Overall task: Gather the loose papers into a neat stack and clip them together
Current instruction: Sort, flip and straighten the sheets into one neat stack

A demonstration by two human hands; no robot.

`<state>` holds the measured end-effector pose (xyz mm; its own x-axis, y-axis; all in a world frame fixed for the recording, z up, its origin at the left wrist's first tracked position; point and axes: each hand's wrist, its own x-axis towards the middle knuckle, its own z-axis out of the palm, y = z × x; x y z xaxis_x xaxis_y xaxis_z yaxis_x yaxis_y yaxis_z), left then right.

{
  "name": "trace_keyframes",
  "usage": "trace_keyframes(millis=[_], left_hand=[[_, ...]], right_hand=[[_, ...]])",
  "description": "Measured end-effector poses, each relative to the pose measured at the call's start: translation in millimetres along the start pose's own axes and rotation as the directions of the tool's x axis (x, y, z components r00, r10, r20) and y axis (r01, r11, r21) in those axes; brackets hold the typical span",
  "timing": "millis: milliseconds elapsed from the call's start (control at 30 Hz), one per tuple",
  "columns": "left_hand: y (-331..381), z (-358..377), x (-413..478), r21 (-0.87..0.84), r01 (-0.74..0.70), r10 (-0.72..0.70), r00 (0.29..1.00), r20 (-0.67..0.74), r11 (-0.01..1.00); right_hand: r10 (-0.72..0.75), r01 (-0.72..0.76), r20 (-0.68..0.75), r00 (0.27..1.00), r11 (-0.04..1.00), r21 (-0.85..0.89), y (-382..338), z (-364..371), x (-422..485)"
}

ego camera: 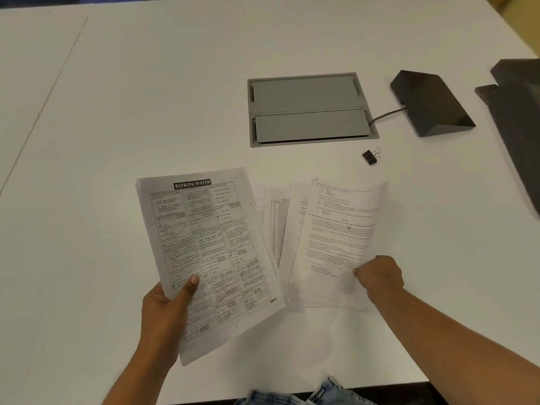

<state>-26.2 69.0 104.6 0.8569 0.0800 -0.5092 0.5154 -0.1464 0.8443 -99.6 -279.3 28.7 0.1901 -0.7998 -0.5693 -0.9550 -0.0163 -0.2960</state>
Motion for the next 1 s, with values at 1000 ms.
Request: trace_keyframes(millis=[1000], left_hand=[[19.1,16.7,-5.5,-0.099,-0.013,0.024,0.993,0.119,0.995]], right_hand=[[-0.484,0.144,0.218,0.847,0.605,0.783,38.3,-88.4,-49.8]])
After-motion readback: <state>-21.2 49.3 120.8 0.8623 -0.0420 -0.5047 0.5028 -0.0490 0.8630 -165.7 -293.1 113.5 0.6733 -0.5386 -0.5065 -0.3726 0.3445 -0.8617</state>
